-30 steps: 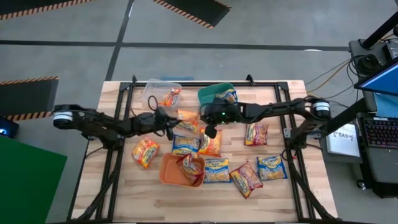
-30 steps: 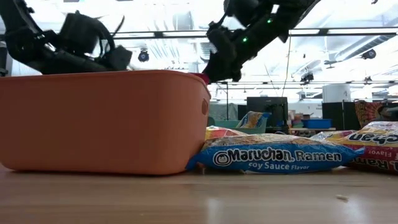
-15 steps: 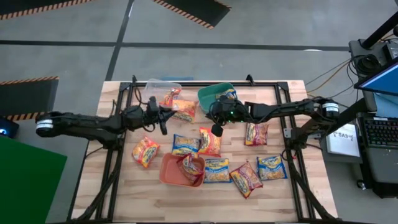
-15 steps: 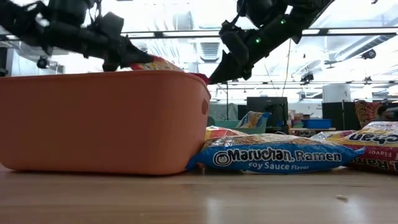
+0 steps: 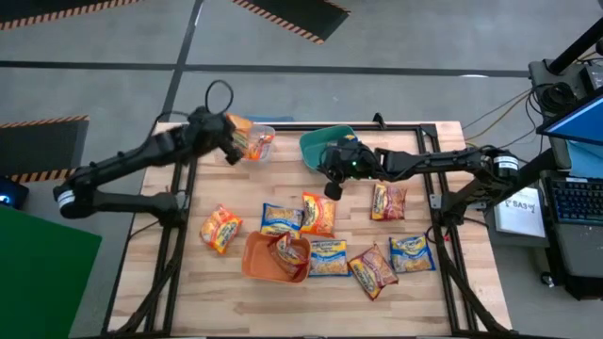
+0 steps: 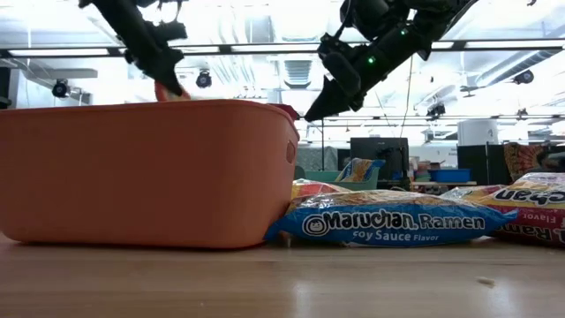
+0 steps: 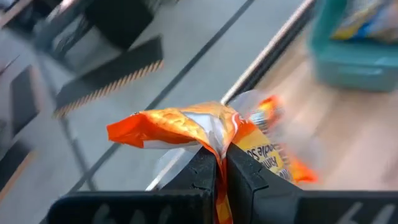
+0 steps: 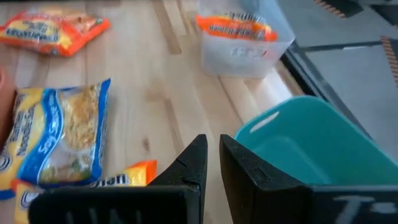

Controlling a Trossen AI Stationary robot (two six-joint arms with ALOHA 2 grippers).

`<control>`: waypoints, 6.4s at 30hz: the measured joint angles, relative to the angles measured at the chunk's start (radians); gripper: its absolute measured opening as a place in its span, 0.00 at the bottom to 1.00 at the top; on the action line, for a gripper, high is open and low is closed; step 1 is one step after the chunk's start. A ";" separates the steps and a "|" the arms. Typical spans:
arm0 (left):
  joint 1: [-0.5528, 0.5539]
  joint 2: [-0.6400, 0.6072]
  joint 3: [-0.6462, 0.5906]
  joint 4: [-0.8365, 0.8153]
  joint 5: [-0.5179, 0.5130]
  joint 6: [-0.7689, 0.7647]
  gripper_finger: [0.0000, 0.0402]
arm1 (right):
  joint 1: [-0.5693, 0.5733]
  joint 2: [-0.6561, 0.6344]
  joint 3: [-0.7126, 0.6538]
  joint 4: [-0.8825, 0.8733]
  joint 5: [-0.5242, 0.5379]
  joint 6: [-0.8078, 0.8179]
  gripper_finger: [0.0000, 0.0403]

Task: Sort Maruchan noodles
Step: Put the orange noodle pack into the transparent bin, then adjust the orange noodle pack

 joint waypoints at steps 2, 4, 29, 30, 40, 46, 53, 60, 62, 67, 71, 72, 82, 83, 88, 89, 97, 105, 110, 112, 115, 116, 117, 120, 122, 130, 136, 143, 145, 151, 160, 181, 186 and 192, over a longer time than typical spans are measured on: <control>0.056 0.038 0.024 -0.028 0.000 0.011 0.00 | 0.000 0.000 -0.006 -0.005 0.000 0.001 0.08; 0.104 0.070 0.028 -0.033 0.025 0.041 0.00 | 0.000 0.000 -0.012 -0.009 0.000 0.000 0.08; 0.284 0.308 0.029 -0.035 0.105 0.224 0.00 | -0.014 0.000 -0.015 -0.013 0.001 0.003 0.08; 0.290 0.316 0.029 -0.035 0.105 0.224 0.00 | -0.014 0.000 -0.015 -0.013 0.001 0.003 0.08; 0.318 0.403 0.029 0.008 0.097 0.239 0.02 | -0.014 0.000 -0.015 -0.013 0.001 0.013 0.08; 0.321 0.448 0.029 0.008 0.092 0.239 0.06 | -0.014 0.000 -0.016 -0.013 0.001 0.012 0.08; 0.321 0.437 0.028 -0.003 -0.022 0.239 0.16 | -0.014 0.000 -0.016 -0.013 0.001 0.011 0.08; 0.321 0.380 0.028 -0.003 -0.033 0.226 0.30 | -0.014 0.000 -0.016 -0.013 0.001 0.011 0.08; 0.320 0.355 0.028 -0.006 -0.033 0.213 0.34 | -0.014 0.000 -0.016 -0.012 0.001 0.015 0.08; 0.310 0.275 0.028 -0.025 0.062 0.144 0.39 | -0.014 0.000 -0.016 -0.010 0.001 0.026 0.08; 0.307 0.193 0.026 0.004 0.307 0.078 0.40 | -0.014 0.000 -0.016 -0.004 0.001 0.026 0.08; 0.304 0.173 0.025 0.019 0.373 0.073 0.40 | -0.014 0.000 -0.016 -0.004 0.001 0.026 0.08; 0.327 -0.044 -0.294 0.962 0.978 0.055 0.40 | -0.014 0.000 -0.017 -0.004 0.001 0.018 0.08; 0.337 -0.043 -0.343 1.113 0.977 0.011 0.40 | -0.014 0.000 -0.017 -0.004 0.001 0.020 0.08; 0.377 0.024 -0.494 1.694 0.958 -0.247 0.37 | -0.013 0.000 -0.018 -0.003 0.000 0.028 0.08; 0.377 0.035 -0.510 1.756 0.957 -0.286 0.36 | -0.013 0.000 -0.019 -0.003 0.000 0.030 0.08; 0.372 0.021 -0.558 1.795 1.105 -0.462 0.26 | -0.013 0.001 -0.027 -0.060 -0.055 0.130 0.08; 0.360 -0.099 -0.619 1.592 1.214 -0.545 0.19 | 0.025 0.001 -0.029 -0.140 -0.265 0.206 0.08; 0.309 -0.156 -0.717 1.561 1.187 -0.574 0.19 | 0.070 0.014 -0.030 -0.185 -0.297 0.233 0.08; 0.267 -0.173 -0.757 1.561 1.146 -0.582 0.19 | 0.086 0.029 -0.032 -0.187 -0.297 0.235 0.08; 0.199 -0.190 -0.801 1.567 1.106 -0.583 0.19 | 0.110 0.067 -0.033 -0.186 -0.297 0.223 0.08; 0.176 -0.194 -0.805 1.571 1.097 -0.583 0.19 | 0.117 0.081 -0.033 -0.186 -0.297 0.216 0.08; 0.155 -0.198 -0.809 1.571 1.094 -0.583 0.19 | 0.122 0.096 -0.033 -0.183 -0.294 0.209 0.08; 0.096 -0.203 -0.810 1.572 1.092 -0.576 0.19 | 0.126 0.142 -0.033 -0.177 -0.288 0.208 0.08; 0.061 -0.205 -0.810 1.573 1.091 -0.559 0.19 | 0.125 0.169 -0.033 -0.166 -0.281 0.216 0.08; -0.041 -0.204 -0.810 1.573 1.092 -0.539 0.19 | 0.120 0.229 -0.030 -0.161 -0.138 0.213 0.08; -0.054 -0.194 -0.810 1.572 1.092 -0.541 0.19 | 0.098 0.170 -0.034 -0.317 -0.010 0.209 0.08; -0.054 -0.167 -0.809 1.571 1.091 -0.540 0.19 | 0.101 0.080 -0.034 -0.351 0.000 0.210 0.08; -0.054 -0.159 -0.809 1.572 1.091 -0.540 0.19 | 0.104 0.065 -0.034 -0.350 -0.003 0.205 0.08; -0.054 -0.135 -0.809 1.572 1.090 -0.518 0.19 | 0.107 0.058 -0.036 -0.338 -0.008 0.151 0.08; -0.054 -0.128 -0.809 1.572 1.090 -0.514 0.19 | 0.107 0.058 -0.036 -0.319 -0.007 0.131 0.08; -0.054 -0.128 -0.809 1.570 1.090 -0.497 0.19 | 0.107 0.058 -0.113 -0.222 -0.007 0.135 0.08; -0.054 -0.128 -0.809 1.570 1.090 -0.496 0.19 | 0.107 0.058 -0.171 -0.187 -0.007 0.157 0.08; -0.054 -0.128 -0.809 1.570 1.089 -0.495 0.19 | 0.104 0.058 -0.219 -0.174 0.001 0.179 0.08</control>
